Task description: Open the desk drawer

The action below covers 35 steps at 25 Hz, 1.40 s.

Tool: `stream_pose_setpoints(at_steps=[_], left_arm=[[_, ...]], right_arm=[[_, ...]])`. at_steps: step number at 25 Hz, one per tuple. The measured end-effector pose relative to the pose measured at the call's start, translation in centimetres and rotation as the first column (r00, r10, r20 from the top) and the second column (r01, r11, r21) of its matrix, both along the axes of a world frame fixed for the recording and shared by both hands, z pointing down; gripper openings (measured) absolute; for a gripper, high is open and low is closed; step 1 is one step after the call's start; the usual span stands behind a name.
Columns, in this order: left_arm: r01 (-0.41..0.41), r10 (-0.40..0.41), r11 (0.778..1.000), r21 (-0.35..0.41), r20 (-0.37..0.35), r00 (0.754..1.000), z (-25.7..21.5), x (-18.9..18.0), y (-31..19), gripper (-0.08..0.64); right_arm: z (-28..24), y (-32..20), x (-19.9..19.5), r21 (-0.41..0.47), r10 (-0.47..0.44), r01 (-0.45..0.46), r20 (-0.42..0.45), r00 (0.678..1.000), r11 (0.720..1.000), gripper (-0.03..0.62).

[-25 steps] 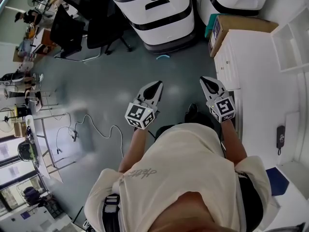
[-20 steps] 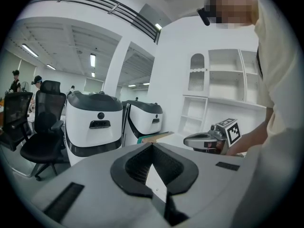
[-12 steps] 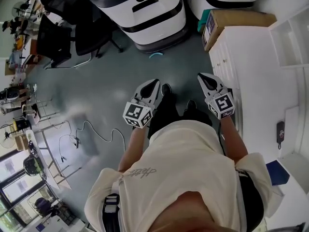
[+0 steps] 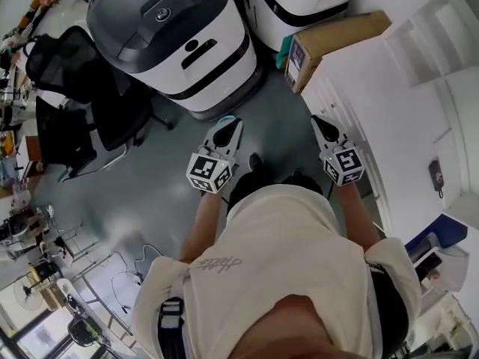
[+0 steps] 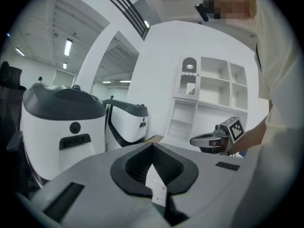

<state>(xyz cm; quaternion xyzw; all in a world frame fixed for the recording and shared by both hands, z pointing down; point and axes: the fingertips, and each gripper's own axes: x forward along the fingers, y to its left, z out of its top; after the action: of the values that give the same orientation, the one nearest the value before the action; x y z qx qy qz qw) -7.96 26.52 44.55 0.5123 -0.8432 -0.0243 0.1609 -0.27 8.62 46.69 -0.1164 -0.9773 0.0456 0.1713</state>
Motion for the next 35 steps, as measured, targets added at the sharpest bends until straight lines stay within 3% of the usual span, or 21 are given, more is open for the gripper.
stream_pose_setpoints(at_steps=[7, 16, 23, 26, 30, 35], left_arm=[[-0.171, 0.171, 0.985, 0.018, 0.009, 0.985, 0.7, -5.2, -2.2, 0.000], [-0.351, 0.352, 0.936, 0.036, -0.042, 0.935, 3.0, -6.4, -6.8, 0.000], [-0.446, 0.446, 0.895, 0.011, -0.067, 0.893, 4.5, -6.2, -11.8, 0.000], [-0.475, 0.474, 0.880, -0.016, -0.043, 0.879, 4.0, -6.9, -14.3, 0.000], [-0.488, 0.488, 0.871, -0.056, -0.022, 0.873, 2.8, -8.5, -17.5, 0.000], [-0.541, 0.543, 0.836, -0.089, -0.001, 0.840, 2.0, -8.5, -23.0, 0.000]], right_arm=[[0.0, -1.6, -0.6, 0.032, 0.222, -0.221, -0.027, 0.975, 0.975, -0.006], [1.1, -3.9, 1.8, 0.075, 0.418, -0.414, -0.061, 0.906, 0.907, -0.006], [2.5, -6.9, 3.3, 0.056, 0.508, -0.506, -0.056, 0.859, 0.861, -0.006], [3.6, -9.2, 3.3, -0.008, 0.560, -0.561, -0.055, 0.827, 0.828, -0.006], [3.5, -13.7, 3.3, -0.107, 0.640, -0.639, -0.031, 0.768, 0.762, -0.006], [3.0, -19.3, 3.6, -0.089, 0.692, -0.689, -0.002, 0.722, 0.719, -0.006]])
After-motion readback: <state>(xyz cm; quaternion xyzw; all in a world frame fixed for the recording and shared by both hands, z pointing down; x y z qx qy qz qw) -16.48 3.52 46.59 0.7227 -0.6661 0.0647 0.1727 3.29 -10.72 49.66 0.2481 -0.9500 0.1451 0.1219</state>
